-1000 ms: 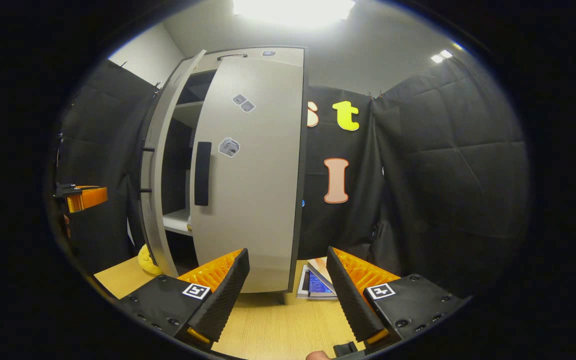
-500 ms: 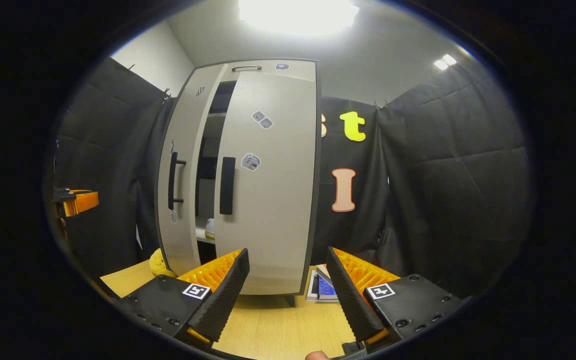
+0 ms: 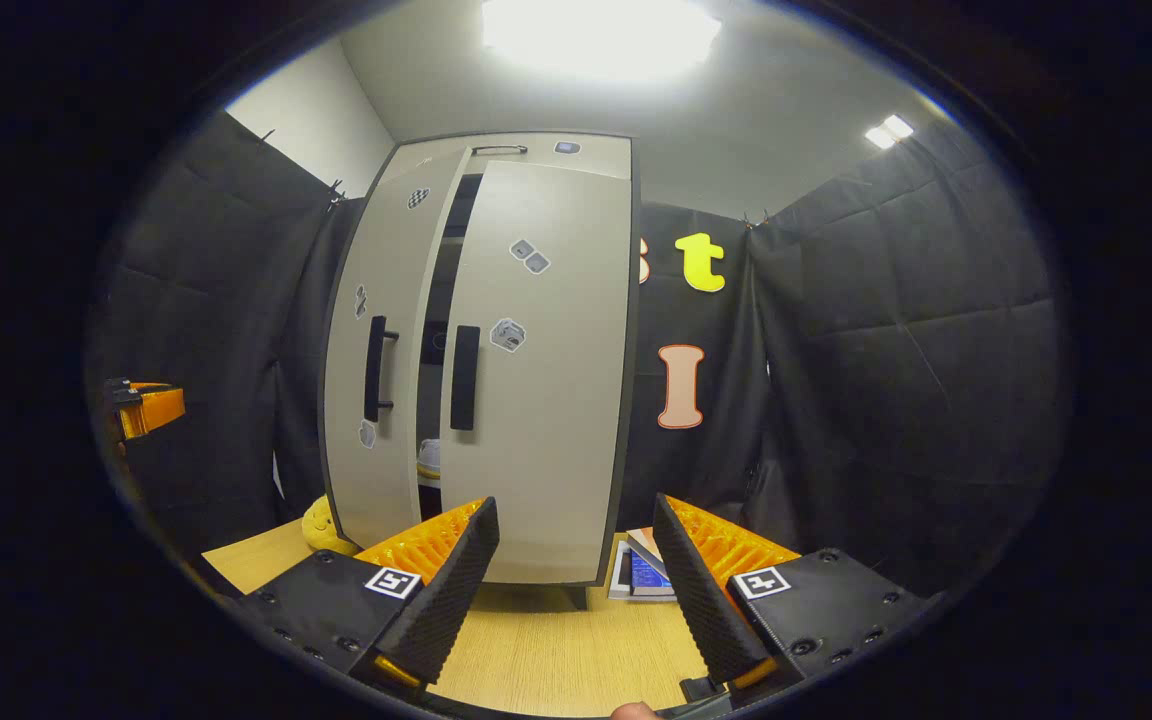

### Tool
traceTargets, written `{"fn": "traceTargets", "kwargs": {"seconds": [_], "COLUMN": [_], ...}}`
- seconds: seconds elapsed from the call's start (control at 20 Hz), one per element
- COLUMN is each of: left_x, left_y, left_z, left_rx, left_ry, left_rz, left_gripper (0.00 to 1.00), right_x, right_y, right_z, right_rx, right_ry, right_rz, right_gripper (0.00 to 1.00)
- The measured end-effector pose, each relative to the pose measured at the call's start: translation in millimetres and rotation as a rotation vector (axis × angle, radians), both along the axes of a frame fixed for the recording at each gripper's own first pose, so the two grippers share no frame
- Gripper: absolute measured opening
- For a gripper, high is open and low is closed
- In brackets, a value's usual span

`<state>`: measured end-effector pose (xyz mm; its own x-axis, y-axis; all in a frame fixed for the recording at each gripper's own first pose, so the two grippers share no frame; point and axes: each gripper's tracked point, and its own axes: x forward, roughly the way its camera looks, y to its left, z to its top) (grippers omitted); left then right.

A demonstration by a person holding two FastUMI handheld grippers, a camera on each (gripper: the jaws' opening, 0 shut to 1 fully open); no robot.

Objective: Grab one shoe with the right hand and put it into the shoe cabinet, grab the other shoe with the left hand and put it into the shoe cabinet; then close the right door with the right hand and the left door with the left hand.

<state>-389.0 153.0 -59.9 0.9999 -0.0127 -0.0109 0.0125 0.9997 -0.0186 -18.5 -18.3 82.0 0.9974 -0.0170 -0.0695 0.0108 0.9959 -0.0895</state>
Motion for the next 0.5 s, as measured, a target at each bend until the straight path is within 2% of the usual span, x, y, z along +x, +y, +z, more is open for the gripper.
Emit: {"fn": "traceTargets", "kwargs": {"seconds": [0.15, 0.2, 0.5], "left_x": [-8.1, -9.2, -16.8], "left_y": [4.2, 5.8, 9.5], "left_z": [-6.6, -7.1, -4.9], "left_rx": [0.001, 0.008, 0.008], "left_ry": [0.014, 0.015, 0.008], "left_rz": [0.008, 0.013, 0.025], "left_gripper": [0.33, 0.36, 0.33], "right_x": [-3.8, -4.7, -9.0], "right_y": [1.2, 1.5, 1.4], "right_z": [1.9, 3.1, 6.6], "right_rx": [-0.004, -0.004, -0.002], "right_ry": [-0.001, -0.003, -0.012], "right_rz": [-0.004, -0.005, -0.007], "right_gripper": [0.97, 0.98, 0.96]}}
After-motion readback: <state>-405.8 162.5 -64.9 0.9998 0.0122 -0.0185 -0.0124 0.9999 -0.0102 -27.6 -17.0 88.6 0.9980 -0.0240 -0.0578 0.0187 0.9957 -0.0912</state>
